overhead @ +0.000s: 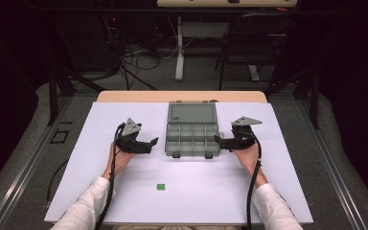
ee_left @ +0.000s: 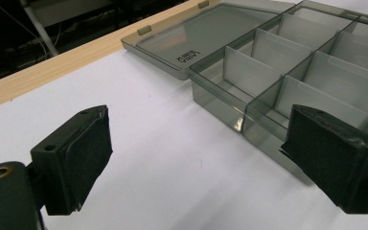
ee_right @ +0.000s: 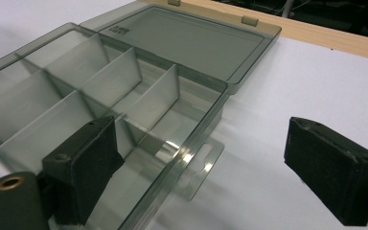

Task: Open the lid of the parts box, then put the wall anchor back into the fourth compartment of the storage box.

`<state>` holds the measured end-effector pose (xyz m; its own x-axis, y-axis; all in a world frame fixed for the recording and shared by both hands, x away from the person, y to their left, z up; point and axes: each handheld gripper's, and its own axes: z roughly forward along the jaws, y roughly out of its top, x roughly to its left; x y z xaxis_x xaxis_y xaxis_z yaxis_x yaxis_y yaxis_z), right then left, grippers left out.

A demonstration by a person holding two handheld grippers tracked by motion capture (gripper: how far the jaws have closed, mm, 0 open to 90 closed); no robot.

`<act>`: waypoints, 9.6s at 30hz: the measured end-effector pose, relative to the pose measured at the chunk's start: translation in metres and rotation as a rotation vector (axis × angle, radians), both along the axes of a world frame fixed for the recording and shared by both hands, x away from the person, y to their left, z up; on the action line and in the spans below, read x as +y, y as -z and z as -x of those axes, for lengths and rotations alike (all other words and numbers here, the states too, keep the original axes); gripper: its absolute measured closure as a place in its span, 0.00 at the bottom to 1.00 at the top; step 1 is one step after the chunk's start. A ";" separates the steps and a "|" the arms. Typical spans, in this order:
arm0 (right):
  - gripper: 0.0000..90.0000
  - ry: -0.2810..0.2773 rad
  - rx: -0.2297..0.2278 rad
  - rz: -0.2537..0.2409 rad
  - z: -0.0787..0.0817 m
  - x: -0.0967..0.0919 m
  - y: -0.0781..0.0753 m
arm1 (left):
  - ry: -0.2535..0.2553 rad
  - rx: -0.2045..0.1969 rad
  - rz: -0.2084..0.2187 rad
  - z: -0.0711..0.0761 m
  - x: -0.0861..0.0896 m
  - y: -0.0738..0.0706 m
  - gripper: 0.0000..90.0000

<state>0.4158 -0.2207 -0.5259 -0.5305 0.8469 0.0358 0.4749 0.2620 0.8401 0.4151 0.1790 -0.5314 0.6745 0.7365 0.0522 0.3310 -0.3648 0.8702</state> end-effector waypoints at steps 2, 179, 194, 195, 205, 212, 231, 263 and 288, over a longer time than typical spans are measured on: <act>0.11 -0.007 -0.007 0.003 0.003 0.000 0.000 | -0.003 0.000 0.001 0.005 0.004 0.002 0.08; 0.90 -0.714 0.173 0.140 0.085 0.193 0.035 | -0.055 -0.024 0.048 0.085 0.049 0.006 0.00; 0.93 -0.681 0.157 0.132 0.084 0.188 0.031 | -0.064 -0.027 0.054 0.085 0.052 0.006 0.00; 0.93 -0.674 0.154 0.129 0.084 0.187 0.031 | -0.066 -0.029 0.055 0.085 0.052 0.006 0.00; 0.93 -0.652 0.132 0.129 0.083 0.177 0.023 | -0.062 -0.031 0.053 0.085 0.053 0.006 0.00; 0.93 -0.624 0.112 0.118 0.084 0.167 0.015 | -0.058 -0.031 0.045 0.085 0.051 0.006 0.00; 0.93 -0.557 0.061 0.113 0.085 0.140 -0.004 | -0.057 -0.044 0.049 0.086 0.050 0.005 0.00; 0.93 -0.467 -0.005 0.113 0.078 0.105 -0.025 | -0.070 -0.057 0.043 0.085 0.051 0.006 0.00; 0.94 -0.367 -0.044 0.105 0.064 0.075 -0.037 | -0.059 -0.050 0.035 0.085 0.049 0.006 0.00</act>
